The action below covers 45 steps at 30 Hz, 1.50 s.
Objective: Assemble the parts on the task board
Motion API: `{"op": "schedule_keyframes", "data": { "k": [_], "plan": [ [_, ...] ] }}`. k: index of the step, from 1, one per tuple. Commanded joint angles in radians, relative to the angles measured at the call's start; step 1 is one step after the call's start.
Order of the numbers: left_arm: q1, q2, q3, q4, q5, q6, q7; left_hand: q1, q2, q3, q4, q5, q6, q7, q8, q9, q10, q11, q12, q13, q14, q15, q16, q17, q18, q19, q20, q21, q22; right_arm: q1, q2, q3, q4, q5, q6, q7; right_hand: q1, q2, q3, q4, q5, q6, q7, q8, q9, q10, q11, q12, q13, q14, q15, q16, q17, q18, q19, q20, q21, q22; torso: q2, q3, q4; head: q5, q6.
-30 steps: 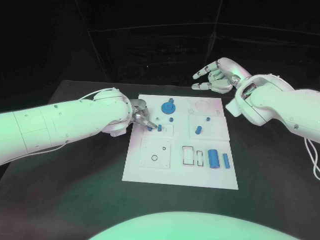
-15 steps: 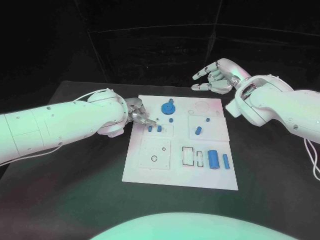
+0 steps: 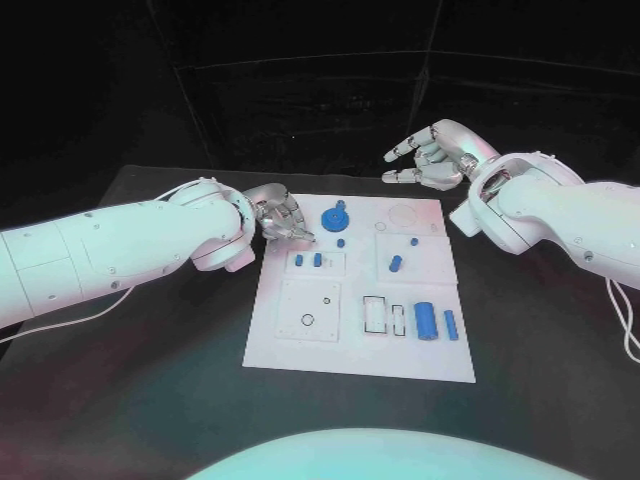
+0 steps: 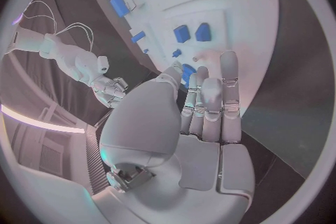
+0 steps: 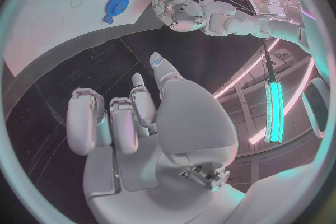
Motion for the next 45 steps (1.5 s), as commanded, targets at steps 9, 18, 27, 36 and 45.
{"op": "schedule_keyframes", "data": {
  "k": [9,18,27,36,45],
  "plan": [
    [-0.004,0.075,-0.005,-0.076,-0.281,-0.127,0.43,0.115,-0.084,0.086,-0.069,0.0,0.079,0.0,-0.178,-0.187,0.015,0.018,-0.254,-0.272,-0.042,0.014,-0.118,-0.17,0.022,0.037,0.02,-0.106,-0.088,0.002,0.006,0.001,-0.004,0.002,0.003,0.009,0.0,0.011,-0.005,0.001,0.005,-0.008,0.002,0.004,-0.002,-0.006,0.001,-0.004,0.009,0.089,-0.006,-0.005,0.2,0.014,-0.006,0.0,-0.005,-0.001,0.0,0.0002,-0.0016,-0.011,0.01],
    [-0.01,0.13,-0.015,-0.127,-0.51,-0.027,0.385,0.086,-0.096,0.058,-0.073,-0.001,0.149,-0.017,-0.249,-0.257,0.036,0.009,-0.338,-0.378,0.175,-0.003,0.227,0.076,-0.019,0.243,0.005,0.149,0.139,0.002,0.01,0.001,-0.004,0.002,0.005,0.008,0.0,0.011,-0.005,0.001,0.005,-0.008,0.002,0.004,-0.002,-0.006,0.001,-0.004,0.009,0.089,-0.006,-0.005,0.2,0.014,-0.006,0.0,-0.005,-0.001,0.001,-0.0006,-0.0019,-0.016,0.013],
    [-0.016,0.17,-0.019,-0.172,-0.58,0.021,0.352,0.083,-0.089,0.045,-0.08,0.0,0.178,-0.024,-0.276,-0.281,0.061,0.002,-0.363,-0.414,0.21,-0.016,0.288,0.117,-0.036,0.298,-0.008,0.251,0.24,0.002,0.012,0.001,-0.004,0.002,0.005,0.008,0.0,0.011,-0.005,0.001,0.005,-0.008,0.002,0.004,-0.002,-0.006,0.001,-0.004,0.009,0.089,-0.006,-0.005,0.2,0.014,-0.006,0.0,-0.005,-0.001,0.001,-0.0011,-0.0016,-0.021,0.014],
    [-0.017,0.208,-0.019,-0.216,-0.588,0.02,0.344,0.09,-0.076,0.052,-0.085,0.001,0.204,-0.028,-0.285,-0.291,0.09,-0.001,-0.375,-0.432,0.222,-0.018,0.302,0.121,-0.043,0.318,-0.011,0.289,0.28,0.002,0.015,0.001,-0.004,0.002,0.006,0.008,0.0,0.011,-0.005,0.001,0.005,-0.008,0.002,0.004,-0.002,-0.006,0.001,-0.004,0.009,0.089,-0.006,-0.005,0.2,0.014,-0.006,0.0,-0.005,-0.001,0.001,-0.0007,-0.0011,-0.023,0.014],
    [-0.019,0.245,-0.018,-0.26,-0.59,0.041,0.331,0.096,-0.063,0.07,-0.086,0.002,0.228,-0.028,-0.293,-0.298,0.122,-0.002,-0.389,-0.447,0.228,-0.016,0.31,0.12,-0.048,0.328,-0.01,0.31,0.304,0.002,0.017,0.001,-0.003,0.002,0.006,0.008,0.0,0.011,-0.005,0.001,0.005,-0.008,0.002,0.004,-0.002,-0.006,0.001,-0.004,0.009,0.089,-0.006,-0.005,0.2,0.014,-0.006,0.0,-0.005,-0.001,0.001,-0.0008,-0.0008,-0.024,0.013]
  ]
}}
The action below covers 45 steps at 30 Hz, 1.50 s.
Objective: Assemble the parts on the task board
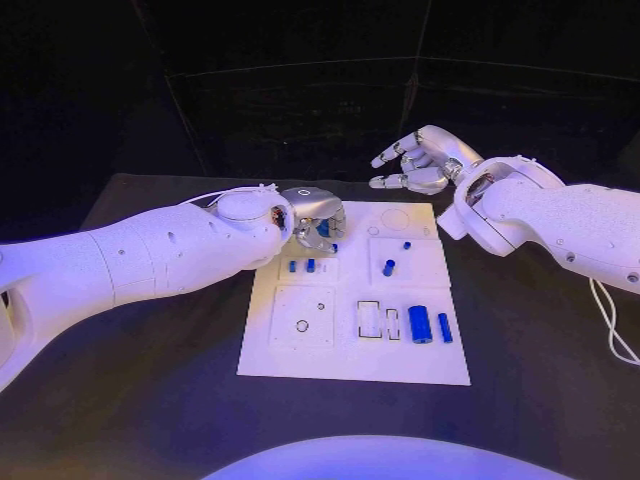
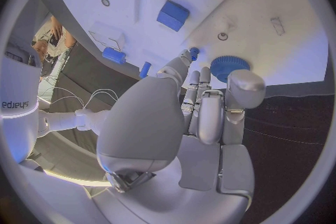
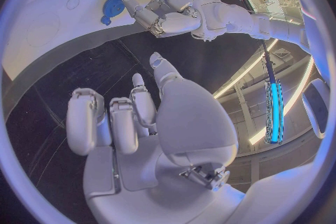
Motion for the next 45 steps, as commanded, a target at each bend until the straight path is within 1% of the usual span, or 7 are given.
{"op": "schedule_keyframes", "data": {
  "k": [1,6,12,20,27,38,45],
  "plan": [
    [0.0,0.01,0.001,-0.011,-0.015,0.028,-0.016,0.0,0.014,0.008,0.0,0.002,0.009,0.0,-0.007,-0.002,0.01,0.001,-0.005,-0.003,0.032,-0.001,0.004,-0.001,-0.009,0.009,-0.002,0.008,0.005,0.002,0.001,0.001,0.002,0.002,0.004,0.007,0.0,0.011,-0.005,0.001,0.005,-0.008,0.002,0.004,-0.002,-0.006,0.001,-0.004,0.009,0.089,-0.006,-0.005,0.2,0.014,-0.006,0.0,-0.005,-0.001,0.0,0.0003,0.0001,0.0,-0.001],
    [-0.003,0.026,0.001,-0.027,-0.018,0.046,-0.02,0.005,0.019,0.022,-0.003,0.002,0.026,-0.001,-0.01,-0.005,0.033,-0.001,-0.014,-0.012,0.033,-0.001,0.006,-0.004,-0.013,0.015,-0.002,0.026,0.025,0.002,0.003,0.001,0.001,0.002,0.005,0.007,0.0,0.011,-0.005,0.001,0.005,-0.008,0.002,0.004,-0.002,-0.006,0.001,-0.004,0.009,0.089,-0.006,-0.005,0.2,0.014,-0.006,0.0,-0.005,-0.001,-0.001,-0.0001,0.0001,-0.001,-0.003],
    [-0.006,0.039,0.001,-0.036,-0.03,0.066,-0.023,0.004,0.018,0.033,-0.005,0.002,0.04,-0.004,-0.013,-0.008,0.054,-0.004,-0.024,-0.019,0.034,-0.003,0.008,-0.007,-0.016,0.02,-0.004,0.043,0.043,0.002,0.004,0.001,0.001,0.002,0.006,0.007,0.0,0.011,-0.005,0.001,0.005,-0.008,0.002,0.004,-0.002,-0.006,0.001,-0.004,0.009,0.089,-0.006,-0.005,0.2,0.014,-0.006,0.0,-0.005,-0.001,-0.001,-0.0001,0.0003,-0.002,-0.005],
    [-0.009,0.044,0.001,-0.039,-0.034,0.085,-0.026,0.002,0.016,0.039,-0.005,0.002,0.048,-0.004,-0.016,-0.01,0.065,-0.006,-0.03,-0.023,0.034,-0.005,0.009,-0.01,-0.018,0.024,-0.005,0.053,0.055,0.002,0.005,0.001,0.001,0.002,0.006,0.007,0.0,0.011,-0.005,0.001,0.005,-0.008,0.002,0.004,-0.002,-0.006,0.001,-0.004,0.009,0.089,-0.006,-0.005,0.2,0.014,-0.006,0.0,-0.005,-0.001,-0.001,0.0001,0.0018,-0.003,-0.006],
    [-0.01,0.046,0.001,-0.04,-0.034,0.094,-0.031,0.006,0.02,0.053,-0.009,0.002,0.061,-0.005,-0.019,-0.013,0.085,-0.009,-0.037,-0.027,0.034,-0.007,0.011,-0.012,-0.02,0.025,-0.007,0.062,0.066,0.002,0.005,0.001,0.001,0.002,0.006,0.007,0.002,0.012,-0.006,0.0,0.006,-0.008,0.002,0.005,-0.002,-0.005,0.001,-0.002,0.01,0.089,-0.007,-0.005,0.201,0.014,-0.005,0.0,-0.005,0.0,-0.001,-0.0003,0.0011,-0.003,-0.008],
    [-0.01,0.046,0.001,-0.041,-0.034,0.095,-0.045,0.033,0.036,0.107,-0.038,0.004,0.082,-0.005,-0.027,-0.018,0.121,-0.015,-0.048,-0.031,0.035,-0.013,0.018,-0.012,-0.022,0.025,-0.012,0.076,0.084,0.002,0.006,0.001,0.0,0.002,0.007,0.007,0.002,0.012,-0.006,0.0,0.006,-0.008,0.002,0.005,-0.002,-0.005,0.001,-0.002,0.01,0.089,-0.007,-0.005,0.201,0.014,-0.005,0.0,-0.005,0.0,-0.002,0.0,0.0012,-0.003,-0.01],
    [-0.011,0.037,0.001,-0.035,-0.034,0.06,-0.034,0.046,0.042,0.161,-0.072,0.004,0.105,-0.002,-0.03,-0.02,0.148,-0.016,-0.057,-0.03,0.036,-0.014,0.025,-0.009,-0.024,0.025,-0.014,0.088,0.1,0.002,0.005,0.001,0.0,0.002,0.006,0.008,0.002,0.012,-0.006,0.0,0.006,-0.008,0.002,0.005,-0.002,-0.005,0.001,-0.002,0.01,0.089,-0.007,-0.005,0.201,0.014,-0.005,0.0,-0.005,0.0,-0.001,0.0,0.0018,-0.003,-0.008]
  ]
}}
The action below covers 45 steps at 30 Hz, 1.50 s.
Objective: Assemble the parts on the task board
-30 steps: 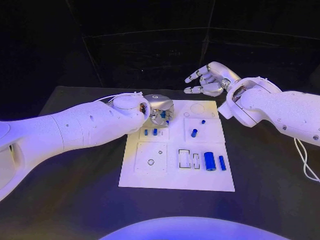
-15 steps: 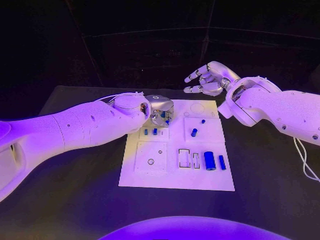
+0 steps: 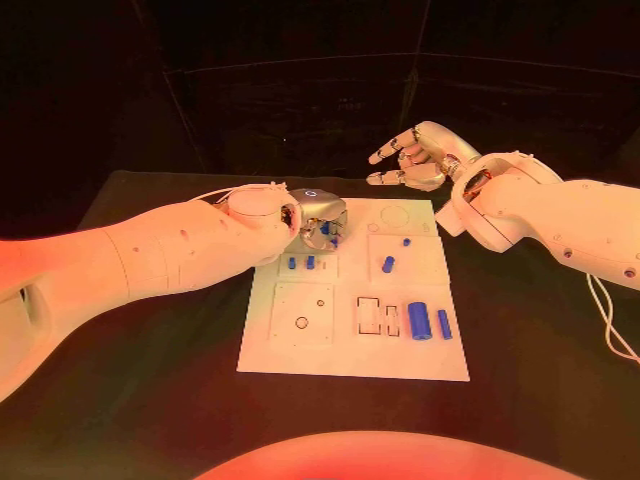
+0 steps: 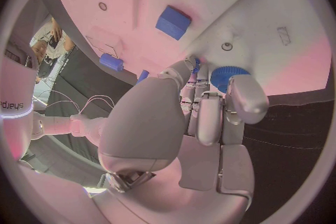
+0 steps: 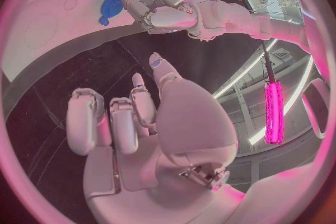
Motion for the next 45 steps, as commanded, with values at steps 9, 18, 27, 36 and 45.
{"op": "schedule_keyframes", "data": {
  "k": [9,18,27,36,45],
  "plan": [
    [-0.002,-0.043,0.01,0.045,0.018,-0.08,0.02,-0.007,-0.009,0.039,-0.018,0.005,0.017,0.002,-0.013,-0.005,0.02,0.001,-0.018,0.003,0.028,-0.005,0.006,-0.003,-0.015,-0.001,-0.003,0.009,0.01,0.002,0.001,0.001,0.0,0.002,0.004,0.009,-0.002,0.008,-0.006,0.0,0.006,-0.008,0.002,0.005,-0.002,-0.005,0.001,-0.002,0.01,0.089,-0.007,-0.005,0.2,0.014,-0.005,0.0,-0.005,0.0,-0.001,0.0004,0.002,0.002,0.005],
    [-0.002,-0.1,0.045,0.106,0.047,-0.092,0.016,-0.02,-0.015,0.046,-0.02,0.004,0.017,0.003,-0.018,-0.006,0.021,0.002,-0.025,0.002,0.026,-0.004,0.005,-0.007,-0.015,-0.003,-0.003,0.01,0.012,0.002,-0.001,0.001,-0.002,0.002,0.004,0.01,-0.002,0.008,-0.006,0.0,0.006,-0.008,0.002,0.005,-0.002,-0.005,0.001,-0.002,0.01,0.089,-0.007,-0.005,0.2,0.014,-0.005,0.0,-0.005,0.0,-0.001,-0.0001,0.0026,0.006,0.008],
    [-0.002,-0.171,0.053,0.153,0.079,-0.066,0.003,-0.027,-0.019,0.048,-0.021,0.004,0.018,0.003,-0.02,-0.007,0.023,0.002,-0.028,0.002,0.026,-0.004,0.006,-0.008,-0.015,-0.003,-0.002,0.012,0.014,0.002,-0.004,0.001,-0.003,0.002,0.004,0.01,-0.002,0.008,-0.006,0.0,0.006,-0.008,0.002,0.005,-0.002,-0.005,0.001,-0.002,0.01,0.089,-0.007,-0.005,0.2,0.014,-0.005,0.0,-0.005,0.0,-0.001,0.0005,0.0021,0.008,0.009],
    [-0.006,-0.2,0.053,0.149,0.087,-0.045,-0.005,-0.032,-0.021,0.049,-0.022,0.003,0.019,0.002,-0.021,-0.007,0.024,0.002,-0.03,0.003,0.026,-0.004,0.006,-0.009,-0.016,-0.003,-0.002,0.013,0.017,0.001,-0.005,0.001,-0.004,0.002,0.004,0.01,-0.002,0.008,-0.006,0.0,0.006,-0.008,0.002,0.005,-0.002,-0.005,0.001,-0.002,0.01,0.089,-0.007,-0.005,0.2,0.014,-0.005,0.0,-0.005,0.0,0.0,-0.0001,-0.0004,0.012,0.009],
    [-0.012,-0.195,0.053,0.138,0.088,-0.027,-0.013,-0.035,-0.022,0.049,-0.022,0.003,0.02,0.002,-0.021,-0.008,0.024,0.002,-0.031,0.003,0.025,-0.004,0.005,-0.01,-0.015,-0.003,-0.002,0.013,0.016,0.001,-0.006,0.001,-0.004,0.002,0.004,0.009,-0.002,0.008,-0.006,0.0,0.006,-0.008,0.002,0.005,-0.002,-0.005,0.001,-0.002,0.01,0.089,-0.007,-0.005,0.2,0.014,-0.005,0.0,-0.005,0.0,0.001,0.0008,-0.0014,0.014,0.008]
  ]
}}
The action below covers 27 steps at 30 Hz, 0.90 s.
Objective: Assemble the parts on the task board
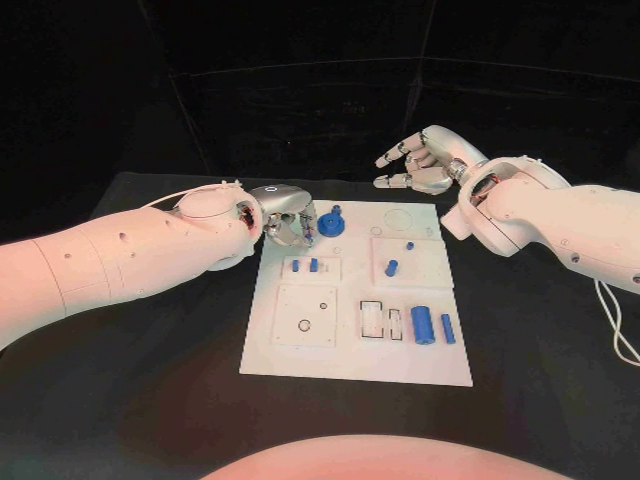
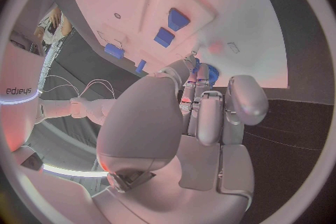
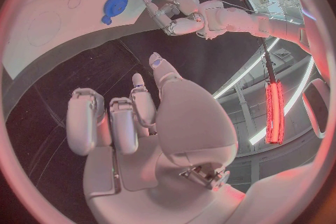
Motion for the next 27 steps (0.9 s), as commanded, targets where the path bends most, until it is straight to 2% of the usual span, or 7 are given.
{"op": "schedule_keyframes", "data": {
  "k": [1,27],
  "plan": [
    [0.0,0.003,0.001,-0.002,0.01,0.024,-0.012,-0.007,0.0,0.006,-0.001,0.001,0.006,0.002,-0.007,-0.001,0.005,0.0,-0.005,0.0,0.026,-0.004,0.005,-0.001,-0.017,-0.003,-0.002,0.005,0.001,0.002,0.0,0.001,0.001,0.002,0.004,0.008,-0.002,0.008,-0.006,0.0,0.006,-0.008,0.002,0.005,-0.002,-0.005,0.001,-0.002,0.01,0.089,-0.007,-0.005,0.201,0.014,-0.005,0.0,-0.005,0.0,0.0,0.0003,0.0001,0.0,-0.002],
    [-0.007,0.019,0.0,-0.016,0.01,0.059,-0.013,-0.013,-0.001,0.007,0.0,0.0,0.006,0.002,-0.009,-0.001,0.005,0.0,-0.008,0.0,0.025,-0.004,0.005,-0.003,-0.016,-0.004,-0.002,0.003,-0.001,0.002,0.0,0.001,0.002,0.002,0.003,0.008,-0.002,0.008,-0.006,0.0,0.006,-0.008,0.002,0.005,-0.002,-0.005,0.001,-0.002,0.01,0.089,-0.007,-0.005,0.201,0.014,-0.005,0.0,-0.005,0.0,0.0,0.0,0.0011,-0.001,-0.005]
  ]
}}
